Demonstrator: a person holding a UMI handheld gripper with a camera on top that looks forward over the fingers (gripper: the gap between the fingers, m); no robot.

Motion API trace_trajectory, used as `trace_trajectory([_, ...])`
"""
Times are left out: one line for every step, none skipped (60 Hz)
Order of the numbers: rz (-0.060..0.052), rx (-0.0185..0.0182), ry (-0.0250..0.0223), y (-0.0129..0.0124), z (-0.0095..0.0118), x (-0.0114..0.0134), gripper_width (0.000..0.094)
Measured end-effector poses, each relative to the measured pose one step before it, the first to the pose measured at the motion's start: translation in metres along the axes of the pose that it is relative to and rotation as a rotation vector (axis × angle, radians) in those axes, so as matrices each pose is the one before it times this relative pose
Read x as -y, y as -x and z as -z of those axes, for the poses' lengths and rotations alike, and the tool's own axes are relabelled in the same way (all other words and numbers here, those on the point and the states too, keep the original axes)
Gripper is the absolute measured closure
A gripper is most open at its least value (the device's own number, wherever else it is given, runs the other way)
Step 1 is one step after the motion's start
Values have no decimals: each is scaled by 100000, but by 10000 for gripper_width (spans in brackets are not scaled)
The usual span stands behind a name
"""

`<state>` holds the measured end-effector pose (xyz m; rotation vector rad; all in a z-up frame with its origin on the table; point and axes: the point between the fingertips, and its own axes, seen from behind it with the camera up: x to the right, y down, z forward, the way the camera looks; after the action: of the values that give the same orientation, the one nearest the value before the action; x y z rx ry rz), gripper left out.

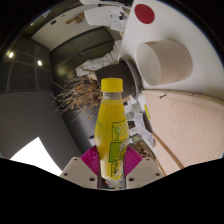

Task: Pour water

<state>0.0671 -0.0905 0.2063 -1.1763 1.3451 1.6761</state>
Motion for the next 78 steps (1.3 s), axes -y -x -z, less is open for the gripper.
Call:
trace_trajectory([-2930,452,-331,-216,-51,402,662])
trace_trajectory([-2773,356,-225,-188,-30,369,661])
trace_trajectory([-2428,556,76,-131,-72,284,662])
trace_trajectory([-2589,70,291,418,1025,37,663])
trace_trajectory([-1920,313,-24,-237,-174,364,663])
trace_trajectory([-1618,-214,-378,-180,-494,363,663])
trace_trajectory([-1293,-51,-218,-179,-61,244,663])
trace_trajectory([-1085,214,153,-76,-42,144,662])
trace_trajectory([-734,290,327,-31,0,74,662])
trace_trajectory([-317,38,234,-56,19,80,661])
trace_trajectory([137,-488,115,-155,-7,74,662])
trace_trajectory([454,-670,150,-140,-19,-1,662])
trace_trajectory([268,-568,359,38,813,-68,663])
trace_trajectory([466,-451,184,-64,-76,-43,661])
trace_trajectory([326,-335,135,-75,-255,-17,660])
trace_trajectory([172,-381,83,24,-330,104,662])
trace_trajectory([431,-291,251,-15,-95,18,663])
trace_trajectory([564,-407,290,59,-34,-45,662])
trace_trajectory([869,-483,247,41,-10,-28,663])
trace_trajectory([1316,-524,259,27,-20,-36,662])
trace_trajectory([1762,-626,465,58,-47,-94,662])
trace_trajectory([2253,-822,541,24,-34,-129,662])
trace_trajectory([2582,-960,465,145,334,-297,664])
trace_trajectory([2882,-862,613,20,42,-172,661])
trace_trajectory([3282,-1415,283,8,-233,-151,661])
trace_trajectory([3462,-1085,653,124,-45,-139,662])
trace_trajectory([3819,-1038,649,210,-12,-145,663])
trace_trajectory([4098,-911,606,215,30,-121,662])
trace_trajectory([4351,-851,550,326,28,-107,663])
trace_trajectory([4644,-692,533,375,31,-48,661])
trace_trajectory([4821,-477,402,393,346,48,661])
trace_trajectory([5687,-953,420,354,-19,65,662])
trace_trajectory([5461,-809,-56,499,-95,128,661])
trace_trajectory([5977,-757,-11,461,86,236,662])
trace_trajectory([6038,-614,-202,524,97,373,662])
trace_trajectory([6056,-598,-347,536,107,463,663])
trace_trajectory([6011,-582,-482,527,127,515,662])
trace_trajectory([5888,-521,-606,536,172,615,662])
trace_trajectory([5465,-77,-621,355,484,797,663])
trace_trajectory([5404,-467,-952,542,63,642,663])
trace_trajectory([5493,-606,-945,441,213,774,662])
trace_trajectory([5359,-665,-973,286,158,821,663])
trace_trajectory([5281,-746,-1033,219,175,853,662])
trace_trajectory([5009,-731,-936,157,172,868,662])
trace_trajectory([4862,-721,-948,100,243,829,663])
trace_trajectory([4646,-282,-1034,-219,568,948,662])
trace_trajectory([4766,-1248,-857,-165,169,670,662])
trace_trajectory([4392,-866,-1201,-448,108,780,661])
trace_trajectory([4461,-1235,-979,-354,203,721,660])
trace_trajectory([4273,-1307,-996,-445,188,687,660])
trace_trajectory([4223,-1353,-1048,-554,176,596,660])
trace_trajectory([4038,-1456,-1023,-667,168,572,662])
trace_trajectory([3794,-1698,-900,-794,138,548,660])
trace_trajectory([3626,-1948,-776,-939,77,332,660])
trace_trajectory([3362,-2172,-531,-1046,49,252,660])
trace_trajectory([3115,-2025,-523,-1099,525,188,661])
trace_trajectory([3193,-2412,-101,-1233,-248,48,660])
trace_trajectory([3444,-2119,13,-1036,-116,155,660])
trace_trajectory([2973,-2176,145,-1125,-200,-145,661])
trace_trajectory([2737,-2187,311,-1171,-210,-251,660])
trace_trajectory([2586,-2260,467,-1168,-203,-327,660])
trace_trajectory([2587,-2136,423,-1062,-174,-388,659])
trace_trajectory([2553,-1878,326,-982,-146,-400,658])
trace_trajectory([2680,-1704,-490,-1167,603,-1284,659])
trace_trajectory([2028,-1592,675,-914,-593,-42,659])
trace_trajectory([2171,-1771,770,-853,-223,-566,660])
trace_trajectory([1967,-1754,1021,-795,-257,-700,661])
trace_trajectory([1664,-1562,1234,-719,-285,-727,661])
trace_trajectory([1257,-1219,1259,-609,-295,-781,660])
trace_trajectory([838,-952,1214,-528,-316,-775,661])
trace_trajectory([571,-810,1151,-478,-255,-812,661])
trace_trajectory([467,-630,319,-417,-110,-1448,660])
trace_trajectory([141,-469,1326,-374,-273,-552,661])
trace_trajectory([396,-484,1156,-379,-26,-944,660])
trace_trajectory([63,-314,1208,-312,-253,-637,661])
trace_trajectory([120,-333,1106,-252,-260,-701,661])
trace_trajectory([237,-293,1029,-230,-248,-690,661])
trace_trajectory([303,-244,1067,-173,-253,-697,661])
